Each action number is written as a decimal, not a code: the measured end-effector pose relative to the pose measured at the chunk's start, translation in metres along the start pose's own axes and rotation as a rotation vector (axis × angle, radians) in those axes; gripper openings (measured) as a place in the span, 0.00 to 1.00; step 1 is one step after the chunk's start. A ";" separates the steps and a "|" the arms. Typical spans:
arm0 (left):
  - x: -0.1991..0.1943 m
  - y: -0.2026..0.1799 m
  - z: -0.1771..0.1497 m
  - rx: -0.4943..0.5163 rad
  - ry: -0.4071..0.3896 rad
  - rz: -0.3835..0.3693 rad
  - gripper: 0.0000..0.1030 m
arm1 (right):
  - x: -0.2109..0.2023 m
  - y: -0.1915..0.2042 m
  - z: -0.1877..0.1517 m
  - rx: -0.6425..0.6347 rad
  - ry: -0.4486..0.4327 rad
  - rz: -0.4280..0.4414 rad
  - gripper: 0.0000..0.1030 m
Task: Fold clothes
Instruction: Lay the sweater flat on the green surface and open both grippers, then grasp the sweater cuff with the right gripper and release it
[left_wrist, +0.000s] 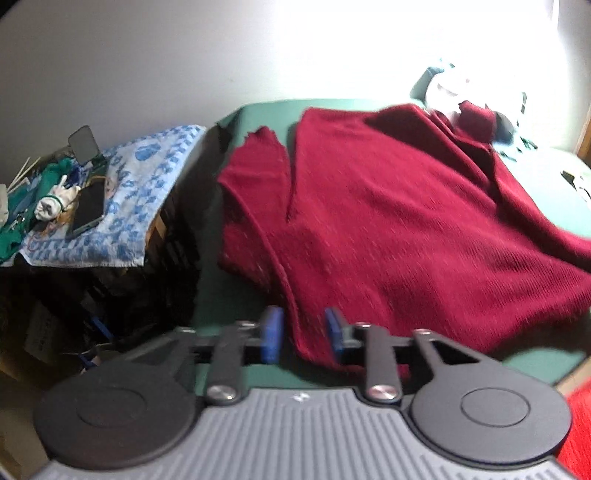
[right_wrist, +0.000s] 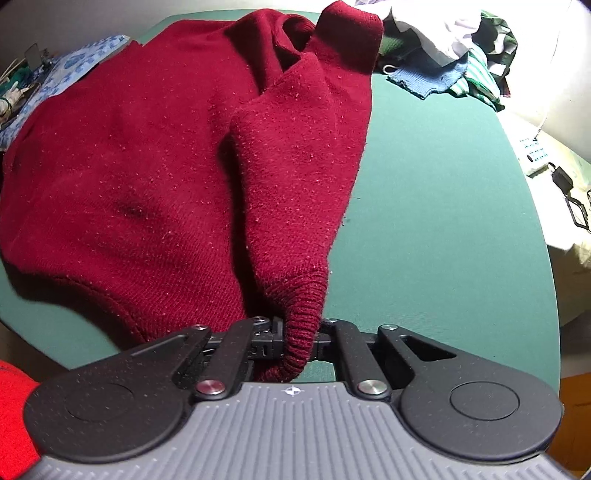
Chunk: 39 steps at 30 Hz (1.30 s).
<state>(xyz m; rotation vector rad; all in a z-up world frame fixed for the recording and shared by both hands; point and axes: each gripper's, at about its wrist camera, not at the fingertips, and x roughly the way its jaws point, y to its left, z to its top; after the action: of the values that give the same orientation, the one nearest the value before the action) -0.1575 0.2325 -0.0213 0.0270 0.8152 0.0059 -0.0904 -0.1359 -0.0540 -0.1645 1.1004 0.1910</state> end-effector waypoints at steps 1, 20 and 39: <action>0.009 0.003 0.002 -0.019 0.004 0.004 0.47 | 0.002 0.001 -0.001 -0.001 -0.001 -0.002 0.05; 0.079 -0.024 0.015 -0.045 0.149 0.115 0.05 | 0.028 -0.009 0.001 0.214 -0.073 0.010 0.57; 0.002 -0.028 0.005 0.005 0.214 0.174 0.04 | -0.013 -0.038 -0.039 0.241 -0.040 -0.048 0.12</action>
<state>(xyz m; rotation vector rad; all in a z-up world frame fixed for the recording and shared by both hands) -0.1523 0.2046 -0.0204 0.1034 1.0247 0.1736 -0.1206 -0.1823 -0.0581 0.0280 1.0695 0.0177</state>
